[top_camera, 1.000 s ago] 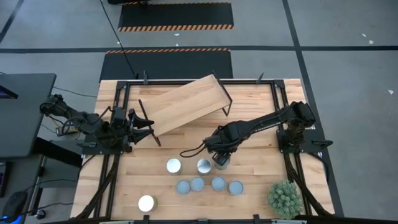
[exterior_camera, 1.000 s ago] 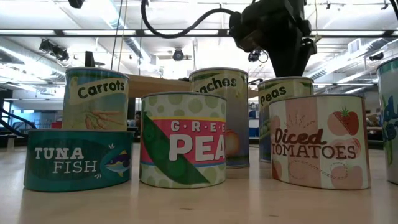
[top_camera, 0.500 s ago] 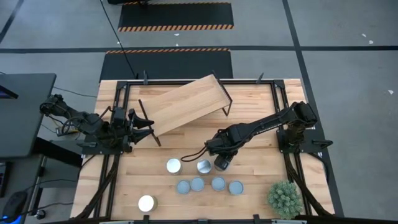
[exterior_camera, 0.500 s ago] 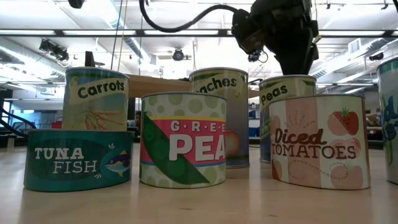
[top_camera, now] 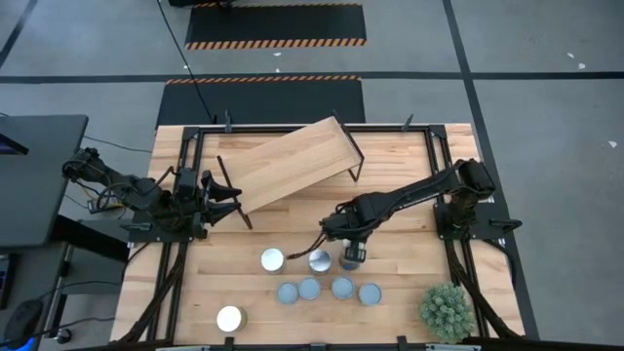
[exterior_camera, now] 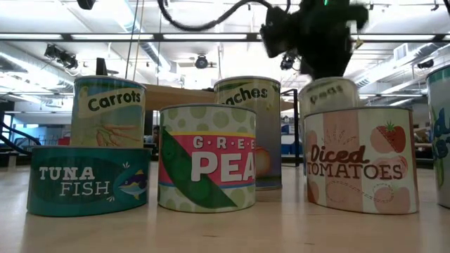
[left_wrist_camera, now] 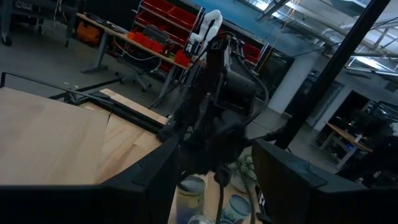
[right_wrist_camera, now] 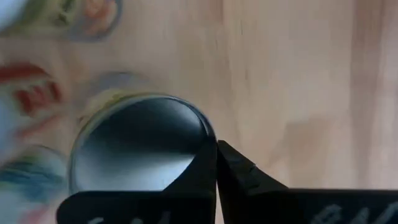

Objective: Pick and place cans onto a shelf
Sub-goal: Put the canned peas on the shelf

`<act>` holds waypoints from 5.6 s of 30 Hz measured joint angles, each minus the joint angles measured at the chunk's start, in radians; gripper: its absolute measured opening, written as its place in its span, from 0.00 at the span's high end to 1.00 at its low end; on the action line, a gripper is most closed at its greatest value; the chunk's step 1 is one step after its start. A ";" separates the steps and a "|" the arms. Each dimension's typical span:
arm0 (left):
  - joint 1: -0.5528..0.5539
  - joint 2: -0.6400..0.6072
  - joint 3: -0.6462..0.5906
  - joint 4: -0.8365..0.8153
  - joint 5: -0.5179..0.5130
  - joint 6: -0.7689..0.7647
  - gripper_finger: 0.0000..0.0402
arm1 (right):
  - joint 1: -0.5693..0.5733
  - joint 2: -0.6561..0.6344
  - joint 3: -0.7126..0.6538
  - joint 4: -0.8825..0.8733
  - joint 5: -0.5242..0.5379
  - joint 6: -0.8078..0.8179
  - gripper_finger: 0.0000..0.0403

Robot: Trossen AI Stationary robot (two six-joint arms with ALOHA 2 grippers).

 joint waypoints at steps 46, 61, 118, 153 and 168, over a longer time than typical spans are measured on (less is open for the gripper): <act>0.000 0.000 0.000 0.004 -0.022 -0.002 0.48 | -0.076 -0.011 0.228 -0.120 -0.052 -0.674 0.52; 0.000 0.000 0.000 0.003 -0.069 -0.005 0.48 | -0.016 -0.011 0.114 -0.084 0.046 -1.089 0.05; 0.000 0.000 0.000 0.004 -0.071 -0.029 0.48 | -0.081 -0.009 0.033 0.089 -0.054 -1.157 0.03; 0.000 -0.001 0.000 0.011 -0.071 -0.029 0.48 | -0.138 0.027 0.095 0.018 -0.056 -1.017 0.22; 0.003 0.000 0.003 0.041 -0.135 -0.048 0.48 | -0.313 0.026 0.522 -0.277 -0.058 -0.925 0.22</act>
